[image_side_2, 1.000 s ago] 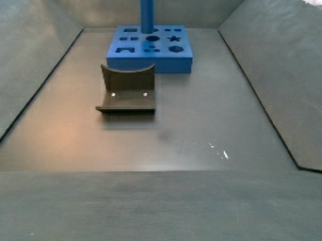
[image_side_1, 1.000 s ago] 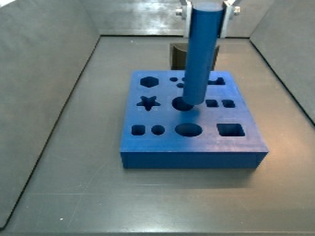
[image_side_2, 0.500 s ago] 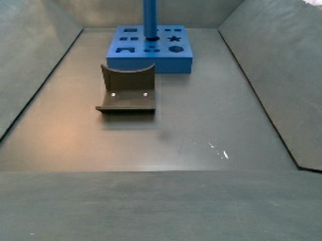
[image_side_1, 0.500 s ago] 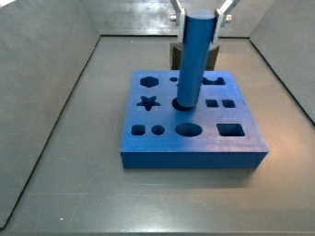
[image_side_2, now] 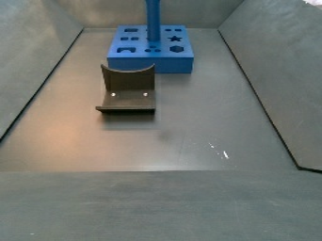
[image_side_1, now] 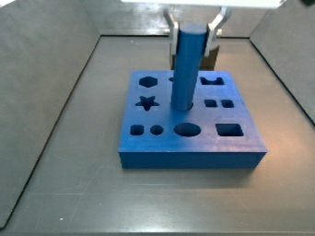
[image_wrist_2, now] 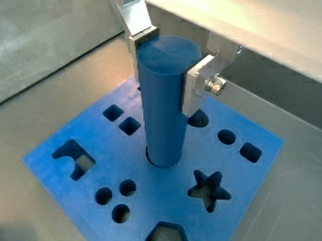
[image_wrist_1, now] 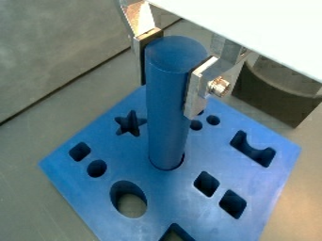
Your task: Insert the round object.
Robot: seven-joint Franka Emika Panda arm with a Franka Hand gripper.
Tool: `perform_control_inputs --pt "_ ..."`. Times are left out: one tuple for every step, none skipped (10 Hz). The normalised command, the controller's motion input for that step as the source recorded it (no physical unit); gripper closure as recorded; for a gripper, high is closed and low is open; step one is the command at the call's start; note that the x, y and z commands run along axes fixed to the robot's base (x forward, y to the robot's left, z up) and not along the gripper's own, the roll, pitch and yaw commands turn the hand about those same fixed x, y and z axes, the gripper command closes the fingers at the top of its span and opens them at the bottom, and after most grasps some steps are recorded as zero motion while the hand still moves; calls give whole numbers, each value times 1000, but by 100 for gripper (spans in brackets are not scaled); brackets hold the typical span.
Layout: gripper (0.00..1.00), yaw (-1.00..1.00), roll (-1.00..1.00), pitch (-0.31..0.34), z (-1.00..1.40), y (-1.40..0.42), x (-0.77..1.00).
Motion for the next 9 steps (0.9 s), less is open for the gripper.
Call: perform_control_inputs --pt "100 11 -29 0 -340 0 0" --pt "100 0 -51 0 -417 -20 11" --pt "100 0 -27 0 -431 -46 43" --pt "100 0 0 -16 -409 -54 0" --pt "100 0 0 -1 -369 -46 0" --pt "100 0 0 -3 -377 -46 0" --pt "100 0 0 -34 -400 -51 0" --pt "100 0 0 -111 -91 -83 -260" --pt "100 0 0 -16 0 0 -66"
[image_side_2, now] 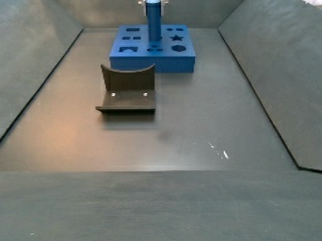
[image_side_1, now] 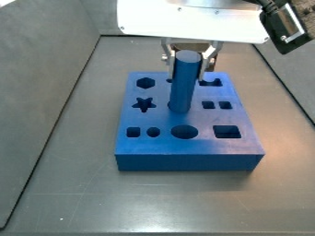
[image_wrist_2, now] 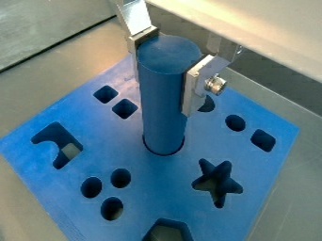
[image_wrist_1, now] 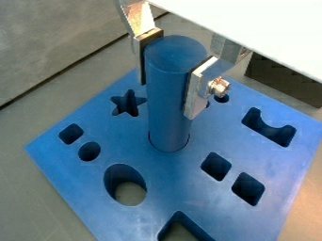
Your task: Insert the round object.
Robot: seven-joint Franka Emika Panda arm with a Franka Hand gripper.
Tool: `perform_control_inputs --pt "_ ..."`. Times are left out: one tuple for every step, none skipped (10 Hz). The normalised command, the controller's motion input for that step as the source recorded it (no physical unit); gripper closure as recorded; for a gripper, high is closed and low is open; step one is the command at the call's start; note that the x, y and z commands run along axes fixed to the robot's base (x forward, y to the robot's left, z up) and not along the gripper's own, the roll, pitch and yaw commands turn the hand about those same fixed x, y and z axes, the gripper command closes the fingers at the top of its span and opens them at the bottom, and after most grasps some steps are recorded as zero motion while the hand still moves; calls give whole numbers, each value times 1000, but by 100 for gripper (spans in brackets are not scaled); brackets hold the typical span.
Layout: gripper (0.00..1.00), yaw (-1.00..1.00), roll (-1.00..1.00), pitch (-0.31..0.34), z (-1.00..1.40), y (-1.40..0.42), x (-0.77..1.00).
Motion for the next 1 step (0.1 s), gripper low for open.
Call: perform_control_inputs --pt "100 0 0 0 0 0 0"
